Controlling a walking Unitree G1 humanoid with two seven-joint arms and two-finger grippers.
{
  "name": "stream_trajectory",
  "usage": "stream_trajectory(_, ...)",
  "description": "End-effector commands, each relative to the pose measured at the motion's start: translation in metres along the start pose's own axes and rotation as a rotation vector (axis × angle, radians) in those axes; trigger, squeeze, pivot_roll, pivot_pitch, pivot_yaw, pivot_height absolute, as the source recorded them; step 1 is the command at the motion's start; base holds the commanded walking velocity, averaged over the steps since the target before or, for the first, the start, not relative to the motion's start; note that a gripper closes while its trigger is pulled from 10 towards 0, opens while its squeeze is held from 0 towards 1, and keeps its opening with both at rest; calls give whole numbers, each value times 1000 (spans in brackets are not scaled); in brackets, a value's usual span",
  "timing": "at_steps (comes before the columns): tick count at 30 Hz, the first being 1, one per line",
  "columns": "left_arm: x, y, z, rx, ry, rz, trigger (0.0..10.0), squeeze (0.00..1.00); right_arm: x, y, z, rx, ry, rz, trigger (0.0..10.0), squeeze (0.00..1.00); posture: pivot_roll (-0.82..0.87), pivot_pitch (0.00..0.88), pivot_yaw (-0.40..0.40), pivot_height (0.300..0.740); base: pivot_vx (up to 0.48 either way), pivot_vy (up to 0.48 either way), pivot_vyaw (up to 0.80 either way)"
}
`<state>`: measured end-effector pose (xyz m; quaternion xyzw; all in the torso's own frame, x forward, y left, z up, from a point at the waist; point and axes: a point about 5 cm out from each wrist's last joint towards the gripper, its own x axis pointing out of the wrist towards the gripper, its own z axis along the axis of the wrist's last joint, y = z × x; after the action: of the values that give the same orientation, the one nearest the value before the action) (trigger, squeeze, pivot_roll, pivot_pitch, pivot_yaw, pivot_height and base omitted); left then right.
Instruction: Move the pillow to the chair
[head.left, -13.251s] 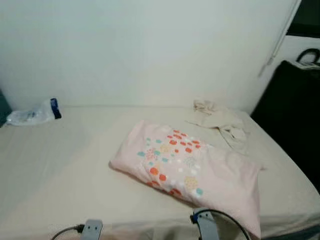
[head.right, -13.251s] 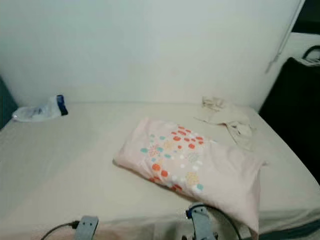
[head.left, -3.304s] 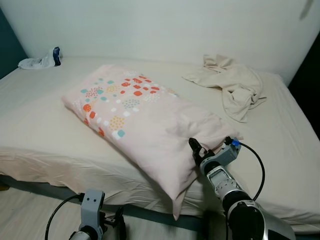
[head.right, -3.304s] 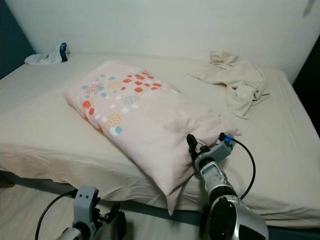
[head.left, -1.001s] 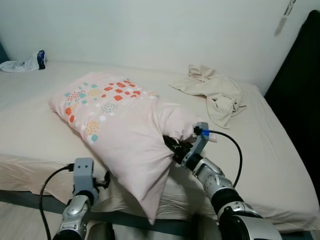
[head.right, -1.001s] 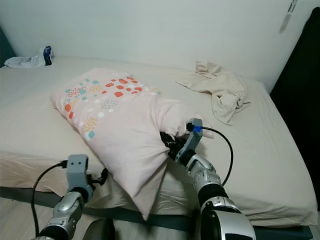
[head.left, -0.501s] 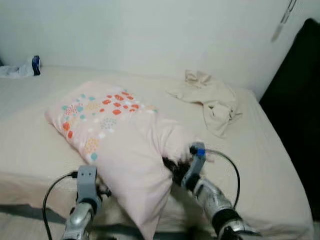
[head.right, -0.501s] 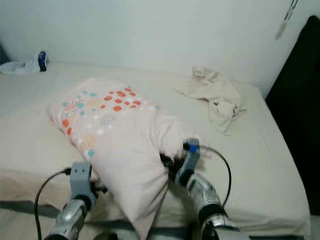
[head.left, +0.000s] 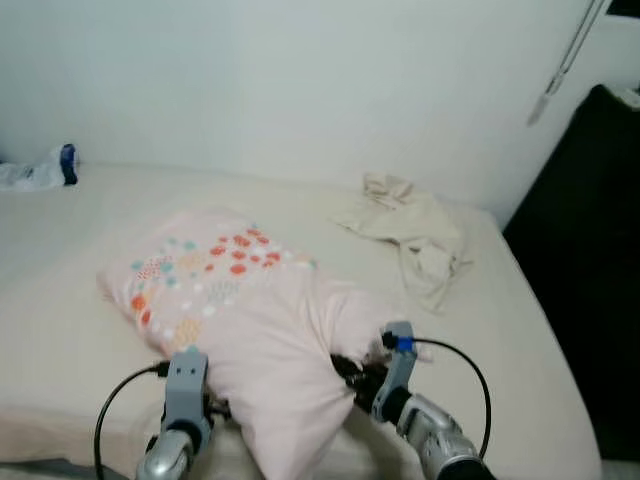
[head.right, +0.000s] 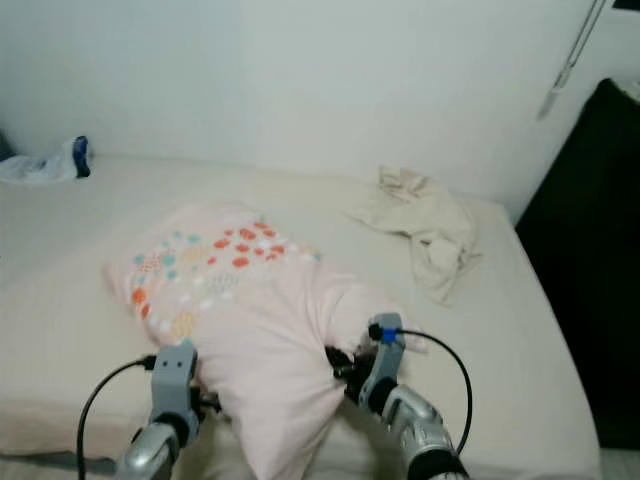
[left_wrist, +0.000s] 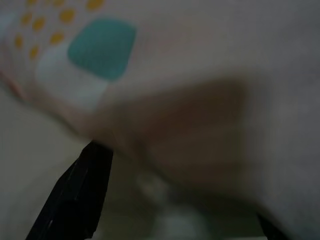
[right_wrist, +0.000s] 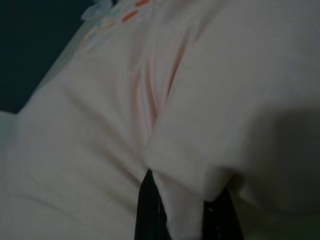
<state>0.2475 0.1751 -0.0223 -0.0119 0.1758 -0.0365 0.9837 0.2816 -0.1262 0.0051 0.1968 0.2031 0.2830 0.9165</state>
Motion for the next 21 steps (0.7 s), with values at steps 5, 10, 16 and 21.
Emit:
stream_trajectory(5,-1,-6,-5,2,18,-10,10000,0,-5,-6,-9,-30,41,-60,0,0,117,0,-80,730,0,0,0)
stream_trajectory(10,-2,-5,-7,-6,32,5,10000,0,-7,-11,-9,-30,29,-132,10000,0,121,0,-90,735,0,0,0)
stream_trajectory(16,0,-6,-6,-15,31,16,10000,0,-3,-11,1,-43,-8,-133,10000,0,127,0,-102,735,0,0,265)
stream_trajectory(21,2,-9,-3,-21,26,20,10000,0,2,-9,7,-66,-14,-120,10000,0,130,0,-111,735,0,0,791)
